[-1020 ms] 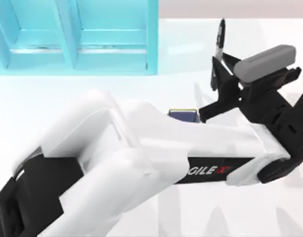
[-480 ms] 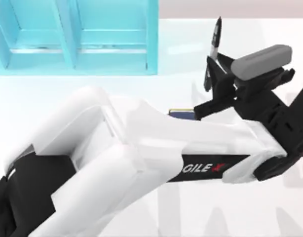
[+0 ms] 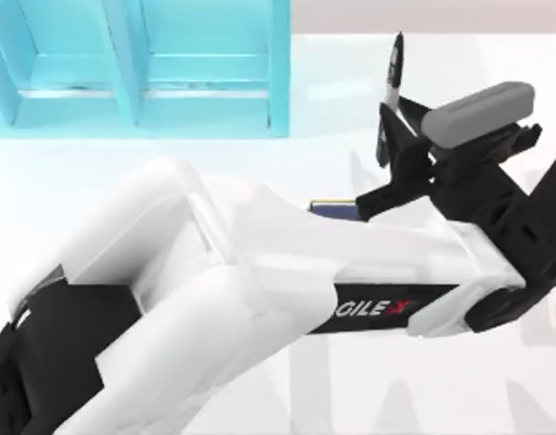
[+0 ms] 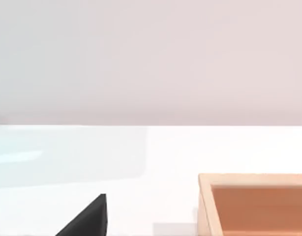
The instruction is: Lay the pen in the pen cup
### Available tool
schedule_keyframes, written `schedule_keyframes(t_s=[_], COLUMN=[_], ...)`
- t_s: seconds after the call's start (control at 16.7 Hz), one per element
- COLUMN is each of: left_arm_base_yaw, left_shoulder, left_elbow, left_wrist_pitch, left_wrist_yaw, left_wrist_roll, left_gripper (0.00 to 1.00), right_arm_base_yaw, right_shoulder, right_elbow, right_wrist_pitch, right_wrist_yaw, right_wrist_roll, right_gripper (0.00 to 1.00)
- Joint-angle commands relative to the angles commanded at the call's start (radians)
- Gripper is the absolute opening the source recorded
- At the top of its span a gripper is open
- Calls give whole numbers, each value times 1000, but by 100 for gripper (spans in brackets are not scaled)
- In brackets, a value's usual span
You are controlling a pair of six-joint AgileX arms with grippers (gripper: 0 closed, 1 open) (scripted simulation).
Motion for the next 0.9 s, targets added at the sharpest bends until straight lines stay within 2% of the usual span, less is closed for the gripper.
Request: schedule_keyframes(t_s=[0.54,0.9], left_arm_base_yaw=[0,0], left_shoulder=[0,0], left_elbow=[0,0], left_wrist_pitch=[0,0], left_wrist_yaw=[0,0], left_wrist_roll=[0,0], left_gripper=[98,100], right_arm_base_yaw=[0,0], right_shoulder=[0,0], right_elbow=[0,0], right_wrist_pitch=[0,0], right_wrist_yaw=[0,0], right_wrist_roll=[0,0], right_gripper=[100,100])
